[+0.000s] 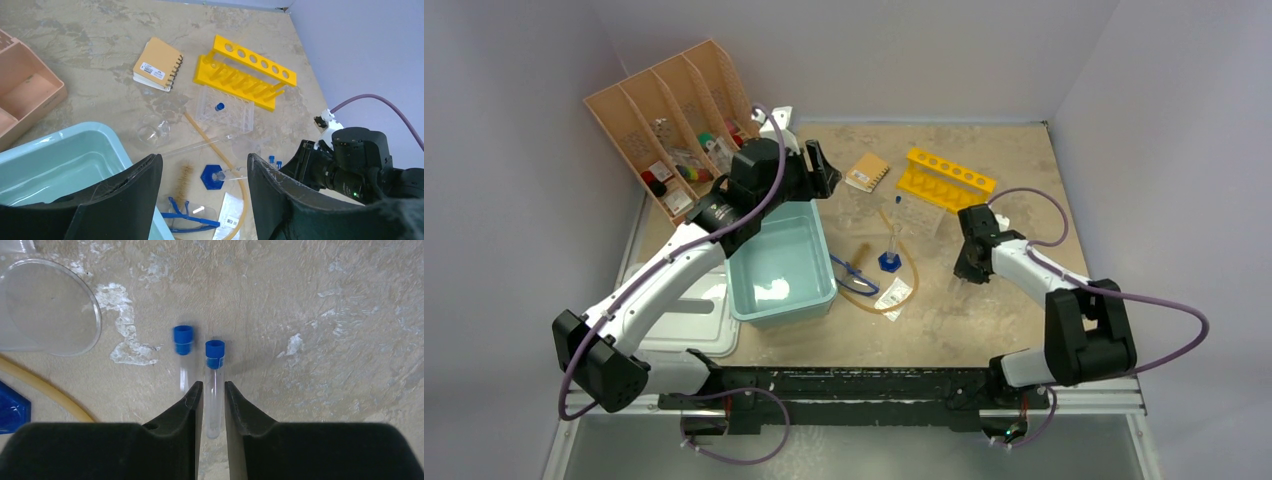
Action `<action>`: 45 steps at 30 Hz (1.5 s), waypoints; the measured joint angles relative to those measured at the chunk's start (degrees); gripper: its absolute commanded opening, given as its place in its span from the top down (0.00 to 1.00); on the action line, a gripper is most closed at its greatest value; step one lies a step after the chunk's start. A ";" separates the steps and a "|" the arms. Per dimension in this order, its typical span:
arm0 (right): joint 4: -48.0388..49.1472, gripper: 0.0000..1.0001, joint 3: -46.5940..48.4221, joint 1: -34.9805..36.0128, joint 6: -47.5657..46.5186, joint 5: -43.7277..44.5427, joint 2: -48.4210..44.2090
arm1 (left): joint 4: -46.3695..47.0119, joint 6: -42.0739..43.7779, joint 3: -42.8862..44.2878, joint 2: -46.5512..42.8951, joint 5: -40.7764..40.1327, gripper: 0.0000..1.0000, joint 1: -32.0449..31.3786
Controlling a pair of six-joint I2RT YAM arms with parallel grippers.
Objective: Organize the chemistry lab equipment
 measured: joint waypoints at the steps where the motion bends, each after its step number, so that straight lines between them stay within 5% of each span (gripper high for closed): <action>1: 0.28 0.75 -0.17 0.00 -0.07 -0.02 0.33 | 0.02 0.00 0.02 0.00 0.00 0.38 0.00; 20: 4.15 0.88 -0.57 -0.37 -0.28 -0.24 2.67 | 1.55 -2.86 0.50 0.98 3.04 0.38 -1.18; 32: 1.75 0.86 12.90 -0.37 -0.94 -5.18 -14.95 | 6.95 -7.69 3.78 5.86 5.07 0.37 -9.03; 45: 7.02 0.86 21.51 -0.37 2.43 -21.24 -22.56 | 21.40 -15.15 6.45 18.88 15.78 0.43 -12.46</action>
